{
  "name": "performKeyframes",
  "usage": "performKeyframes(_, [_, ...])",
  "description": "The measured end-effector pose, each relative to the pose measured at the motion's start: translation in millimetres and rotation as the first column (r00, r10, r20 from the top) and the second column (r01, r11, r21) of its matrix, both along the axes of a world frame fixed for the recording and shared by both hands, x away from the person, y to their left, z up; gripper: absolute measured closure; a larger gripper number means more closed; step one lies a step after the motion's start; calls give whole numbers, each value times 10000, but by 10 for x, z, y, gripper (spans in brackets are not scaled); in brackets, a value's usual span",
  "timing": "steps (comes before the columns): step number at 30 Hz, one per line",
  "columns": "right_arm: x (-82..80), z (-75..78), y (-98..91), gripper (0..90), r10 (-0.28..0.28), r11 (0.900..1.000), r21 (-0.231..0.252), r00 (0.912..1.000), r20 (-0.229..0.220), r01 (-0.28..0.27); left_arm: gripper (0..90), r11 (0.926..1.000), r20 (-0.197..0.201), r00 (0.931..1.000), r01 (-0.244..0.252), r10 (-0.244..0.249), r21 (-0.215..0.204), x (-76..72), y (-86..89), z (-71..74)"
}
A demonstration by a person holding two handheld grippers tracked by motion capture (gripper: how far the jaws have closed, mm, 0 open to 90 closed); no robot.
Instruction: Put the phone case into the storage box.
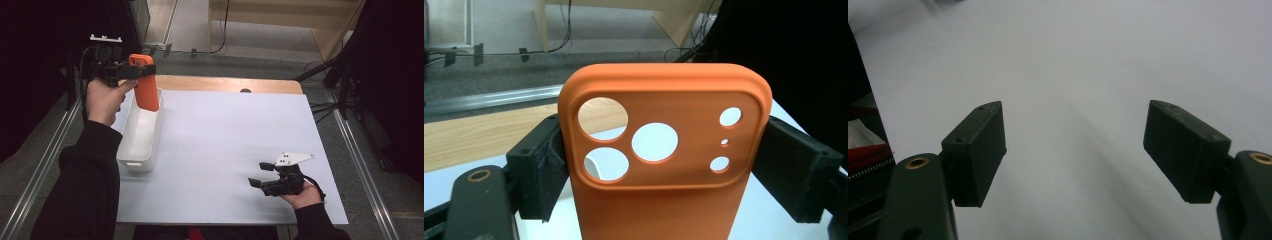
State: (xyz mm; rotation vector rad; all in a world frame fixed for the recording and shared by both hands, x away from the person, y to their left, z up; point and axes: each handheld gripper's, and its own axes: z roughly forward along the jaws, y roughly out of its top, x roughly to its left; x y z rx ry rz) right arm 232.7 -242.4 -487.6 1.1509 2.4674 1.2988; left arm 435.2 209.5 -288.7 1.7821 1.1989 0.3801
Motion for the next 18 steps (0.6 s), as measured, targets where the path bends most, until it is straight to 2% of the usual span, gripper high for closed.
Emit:
performKeyframes(10, [13, -2, 6, 236, 30, 10000, 40, 10000, -25, -30, 157, 9981, 240, 9988, -430, 420, 452, 128, -72, -19])
performKeyframes(18, [26, -7, 7, 236, 79, 10000, 23, 10000, -5, -79, 157, 9941, 382, 9951, -931, 911, 553, 269, -72, -97])
